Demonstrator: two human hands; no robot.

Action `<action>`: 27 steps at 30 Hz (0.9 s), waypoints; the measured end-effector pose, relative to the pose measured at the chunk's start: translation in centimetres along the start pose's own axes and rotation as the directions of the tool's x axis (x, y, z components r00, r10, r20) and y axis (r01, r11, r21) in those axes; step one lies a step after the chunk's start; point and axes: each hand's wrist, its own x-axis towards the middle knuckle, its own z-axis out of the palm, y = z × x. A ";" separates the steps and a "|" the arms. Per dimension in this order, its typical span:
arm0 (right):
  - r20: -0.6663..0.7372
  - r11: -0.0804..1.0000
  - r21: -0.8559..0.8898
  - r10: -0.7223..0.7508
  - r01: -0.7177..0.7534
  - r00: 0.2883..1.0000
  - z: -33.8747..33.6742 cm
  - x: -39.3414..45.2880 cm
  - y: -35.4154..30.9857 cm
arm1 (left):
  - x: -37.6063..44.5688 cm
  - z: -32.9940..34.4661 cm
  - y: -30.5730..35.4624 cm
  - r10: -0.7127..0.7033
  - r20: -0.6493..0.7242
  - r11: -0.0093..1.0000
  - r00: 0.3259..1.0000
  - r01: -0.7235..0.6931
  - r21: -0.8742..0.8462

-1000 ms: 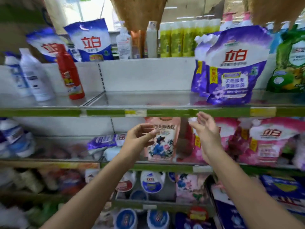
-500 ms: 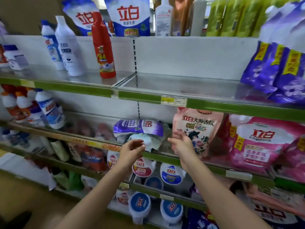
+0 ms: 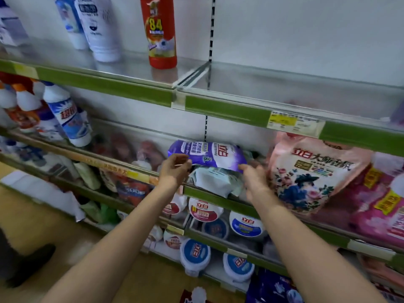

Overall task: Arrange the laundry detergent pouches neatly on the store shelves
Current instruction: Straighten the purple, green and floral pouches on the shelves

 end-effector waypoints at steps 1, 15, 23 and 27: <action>-0.009 1.000 -0.013 0.014 -0.014 1.000 0.3 1.1 0.3 | 1.1 -0.2 0.0 0.015 0.012 1.000 1.000 -0.015 0.014; 0.007 0.934 0.280 0.231 -0.224 0.973 2.4 6.9 -0.5 | 12.8 -0.3 -3.1 -0.100 -0.047 0.947 0.994 0.110 0.301; -0.052 0.950 0.310 0.048 -0.030 0.997 6.9 5.6 0.0 | 10.8 0.1 -5.7 -0.120 -0.054 0.992 0.991 0.118 -0.032; -0.019 0.939 0.334 -0.084 0.085 0.996 8.2 4.9 -0.4 | 9.2 -0.3 -6.6 -0.107 -0.118 0.979 0.987 0.084 -0.188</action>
